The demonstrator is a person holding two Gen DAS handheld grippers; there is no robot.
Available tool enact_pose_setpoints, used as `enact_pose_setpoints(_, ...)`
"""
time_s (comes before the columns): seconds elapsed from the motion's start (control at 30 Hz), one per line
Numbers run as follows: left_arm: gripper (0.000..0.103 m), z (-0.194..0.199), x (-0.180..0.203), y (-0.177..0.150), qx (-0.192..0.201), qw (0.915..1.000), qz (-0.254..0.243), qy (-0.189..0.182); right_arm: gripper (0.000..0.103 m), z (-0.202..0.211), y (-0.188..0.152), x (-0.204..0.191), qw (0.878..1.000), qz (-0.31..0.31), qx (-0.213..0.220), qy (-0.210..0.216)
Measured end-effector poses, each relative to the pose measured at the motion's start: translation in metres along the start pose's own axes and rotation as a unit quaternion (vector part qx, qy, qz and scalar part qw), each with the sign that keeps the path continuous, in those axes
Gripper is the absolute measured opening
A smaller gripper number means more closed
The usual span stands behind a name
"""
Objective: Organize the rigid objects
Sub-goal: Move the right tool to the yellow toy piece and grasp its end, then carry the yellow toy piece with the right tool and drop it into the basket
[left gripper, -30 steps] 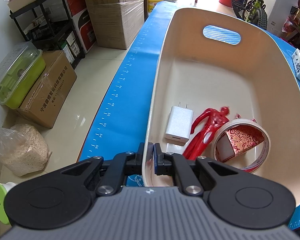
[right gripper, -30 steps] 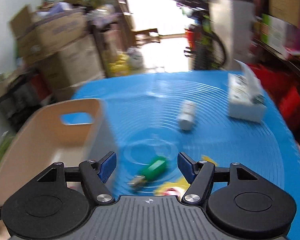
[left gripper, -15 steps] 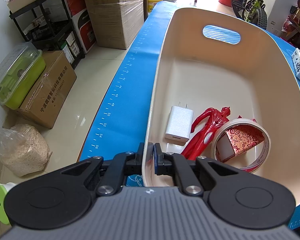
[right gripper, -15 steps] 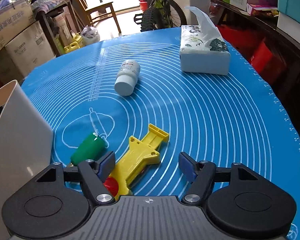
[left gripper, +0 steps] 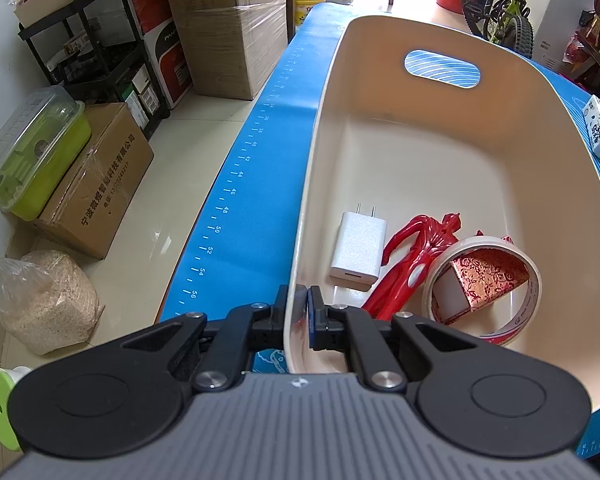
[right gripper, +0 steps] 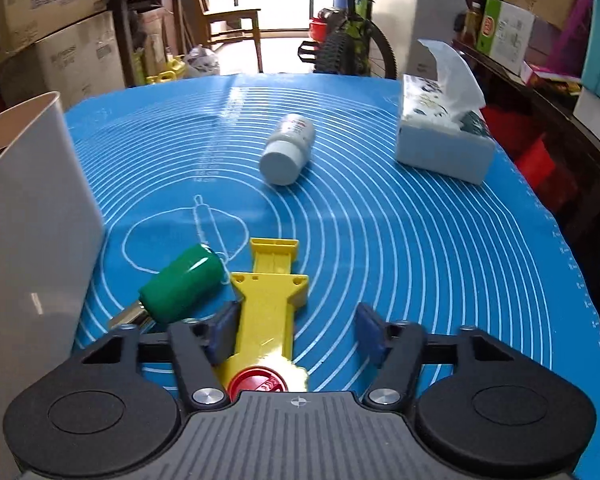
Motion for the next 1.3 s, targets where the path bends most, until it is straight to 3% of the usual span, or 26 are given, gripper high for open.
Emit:
enact_pose_setpoints(0.03, 0.010, 0.000, 0.000, 0.000, 0.000, 1.0000, 0.000, 0.000, 0.047, 0.002, 0.000, -0.001, 1.000, 0.002, 0.000, 0.003)
enact_pose_setpoints(0.13, 0.010, 0.000, 0.000, 0.000, 0.000, 1.0000, 0.000, 0.000, 0.037, 0.003, 0.000, -0.003, 1.000, 0.007, -0.001, 0.006)
enact_pose_setpoints(0.73, 0.010, 0.000, 0.001, 0.000, 0.000, 1.0000, 0.000, 0.000, 0.036, 0.020, 0.005, 0.002, 1.000, 0.001, 0.018, 0.005)
enact_pose_setpoints(1.1, 0.010, 0.000, 0.001, 0.000, 0.000, 1.0000, 0.000, -0.001, 0.036, 0.069, 0.037, -0.028, 0.994, 0.033, 0.098, 0.025)
enact_pose_setpoints(1.3, 0.010, 0.000, 0.001, 0.000, 0.000, 1.0000, 0.000, 0.000, 0.036, 0.103, 0.055, -0.057, 0.987, 0.043, 0.143, 0.065)
Point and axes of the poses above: each gripper's, at about its wrist camera, not at the fingertips, and z roughly against the way its jaws point, x to its right, y to its top, the point moved 9 cm from there along -z, roughly the way its jaws point, and after that the axes turned 12 degrees about y, right-handed, at the moved point
